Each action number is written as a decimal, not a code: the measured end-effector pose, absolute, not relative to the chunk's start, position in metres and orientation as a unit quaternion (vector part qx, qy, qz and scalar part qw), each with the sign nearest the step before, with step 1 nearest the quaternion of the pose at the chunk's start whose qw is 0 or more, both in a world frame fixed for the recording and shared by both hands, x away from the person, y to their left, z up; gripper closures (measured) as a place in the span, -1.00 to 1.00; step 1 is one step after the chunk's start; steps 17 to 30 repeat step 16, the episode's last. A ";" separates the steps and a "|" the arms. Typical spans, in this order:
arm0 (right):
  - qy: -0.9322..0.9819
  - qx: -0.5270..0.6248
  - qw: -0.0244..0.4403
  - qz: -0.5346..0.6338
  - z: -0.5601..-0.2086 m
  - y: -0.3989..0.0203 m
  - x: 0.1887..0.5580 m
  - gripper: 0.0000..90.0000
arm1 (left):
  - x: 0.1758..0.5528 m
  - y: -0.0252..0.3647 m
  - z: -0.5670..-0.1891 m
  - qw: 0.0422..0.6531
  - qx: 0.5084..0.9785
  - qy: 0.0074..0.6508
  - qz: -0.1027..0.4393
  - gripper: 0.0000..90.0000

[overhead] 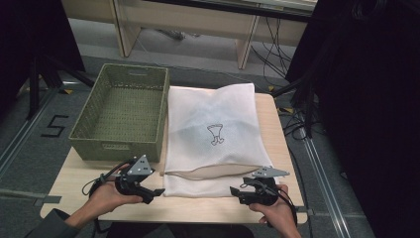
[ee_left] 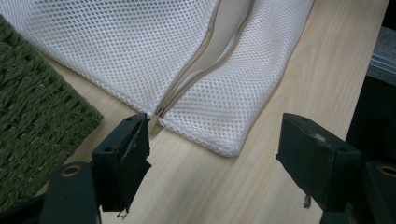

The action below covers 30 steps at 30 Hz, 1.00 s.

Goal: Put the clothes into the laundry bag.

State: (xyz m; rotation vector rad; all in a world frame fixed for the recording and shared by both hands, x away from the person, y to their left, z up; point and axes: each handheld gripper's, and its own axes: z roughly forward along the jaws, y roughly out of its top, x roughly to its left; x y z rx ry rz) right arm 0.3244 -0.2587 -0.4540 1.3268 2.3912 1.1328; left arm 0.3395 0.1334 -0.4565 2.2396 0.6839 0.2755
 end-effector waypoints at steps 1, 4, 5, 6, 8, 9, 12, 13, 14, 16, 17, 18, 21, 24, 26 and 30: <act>0.804 0.440 0.099 0.388 -0.455 -0.259 0.324 -0.24 | 0.339 0.134 -0.456 0.382 0.878 0.268 0.109 -0.46; 0.810 0.434 0.108 0.379 -0.455 -0.262 0.324 -0.25 | 0.341 0.135 -0.457 0.383 0.879 0.262 0.113 -0.46; 0.809 0.437 0.106 0.378 -0.455 -0.262 0.324 -0.25 | 0.341 0.135 -0.457 0.382 0.878 0.265 0.112 -0.46; 0.809 0.436 0.108 0.379 -0.455 -0.262 0.324 -0.25 | 0.340 0.135 -0.457 0.382 0.876 0.273 0.111 -0.46; 0.806 0.448 0.098 0.374 -0.455 -0.261 0.322 -0.25 | 0.341 0.134 -0.457 0.378 0.877 0.273 0.114 -0.47; 0.805 0.442 0.105 0.381 -0.457 -0.261 0.324 -0.25 | 0.341 0.134 -0.457 0.378 0.878 0.272 0.114 -0.47; 0.809 0.440 0.104 0.376 -0.456 -0.261 0.324 -0.25 | 0.341 0.134 -0.458 0.379 0.877 0.272 0.112 -0.47; 0.809 0.444 0.098 0.373 -0.456 -0.260 0.323 -0.25 | 0.342 0.134 -0.458 0.379 0.877 0.272 0.112 -0.47; 0.808 0.449 0.093 0.370 -0.456 -0.260 0.323 -0.25 | 0.342 0.134 -0.458 0.382 0.877 0.271 0.110 -0.47; 0.809 0.443 0.102 0.373 -0.456 -0.261 0.324 -0.25 | 0.343 0.135 -0.458 0.378 0.880 0.264 0.114 -0.47; 0.809 0.443 0.102 0.373 -0.456 -0.261 0.324 -0.25 | 0.343 0.135 -0.458 0.378 0.880 0.264 0.114 -0.47; 0.809 0.443 0.102 0.373 -0.456 -0.261 0.324 -0.25 | 0.343 0.135 -0.458 0.378 0.880 0.264 0.114 -0.47; 0.809 0.443 0.102 0.373 -0.456 -0.261 0.324 -0.25 | 0.343 0.135 -0.458 0.378 0.880 0.264 0.114 -0.47; 0.809 0.443 0.102 0.373 -0.456 -0.261 0.324 -0.25 | 0.343 0.135 -0.458 0.378 0.880 0.264 0.114 -0.47; 0.809 0.443 0.102 0.373 -0.456 -0.261 0.324 -0.25 | 0.343 0.135 -0.458 0.378 0.880 0.264 0.114 -0.47; 0.809 0.443 0.102 0.373 -0.456 -0.261 0.324 -0.25 | 0.343 0.135 -0.458 0.378 0.880 0.264 0.114 -0.47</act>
